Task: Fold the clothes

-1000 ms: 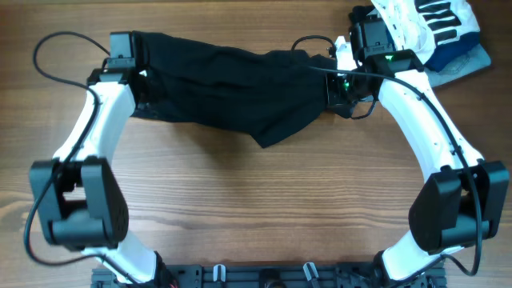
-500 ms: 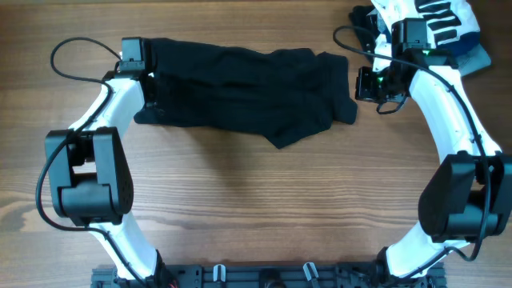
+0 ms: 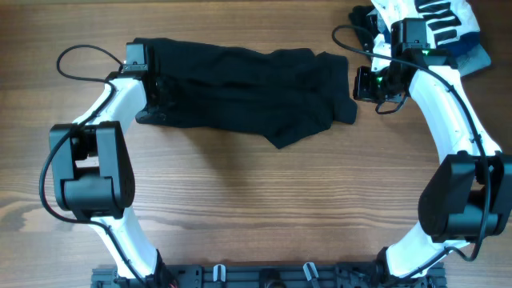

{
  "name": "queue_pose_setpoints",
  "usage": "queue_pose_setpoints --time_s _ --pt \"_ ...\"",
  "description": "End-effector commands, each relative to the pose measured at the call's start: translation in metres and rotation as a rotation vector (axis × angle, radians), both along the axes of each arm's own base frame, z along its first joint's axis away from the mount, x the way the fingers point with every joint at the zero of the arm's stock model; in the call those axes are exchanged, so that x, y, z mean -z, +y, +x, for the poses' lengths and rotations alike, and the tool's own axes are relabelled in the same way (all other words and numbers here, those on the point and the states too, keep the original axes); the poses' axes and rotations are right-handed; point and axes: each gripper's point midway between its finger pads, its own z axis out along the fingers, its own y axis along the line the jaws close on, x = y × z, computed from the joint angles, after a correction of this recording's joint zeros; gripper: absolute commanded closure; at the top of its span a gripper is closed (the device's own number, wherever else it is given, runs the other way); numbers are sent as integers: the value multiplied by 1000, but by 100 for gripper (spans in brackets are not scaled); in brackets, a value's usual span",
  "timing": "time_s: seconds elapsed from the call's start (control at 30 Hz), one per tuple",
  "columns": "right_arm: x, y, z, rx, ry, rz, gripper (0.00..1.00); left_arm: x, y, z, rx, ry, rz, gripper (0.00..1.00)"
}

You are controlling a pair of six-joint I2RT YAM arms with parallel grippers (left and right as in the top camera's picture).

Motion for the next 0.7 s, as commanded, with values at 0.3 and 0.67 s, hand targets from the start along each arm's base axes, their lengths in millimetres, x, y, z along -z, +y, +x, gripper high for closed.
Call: queue_pose_setpoints --time_s 0.3,0.67 --pt "3 22 -15 -40 71 96 94 -104 -24 -73 27 50 -111 96" --pt "3 23 -16 -65 65 89 91 -106 -33 -52 22 -33 -98 96"
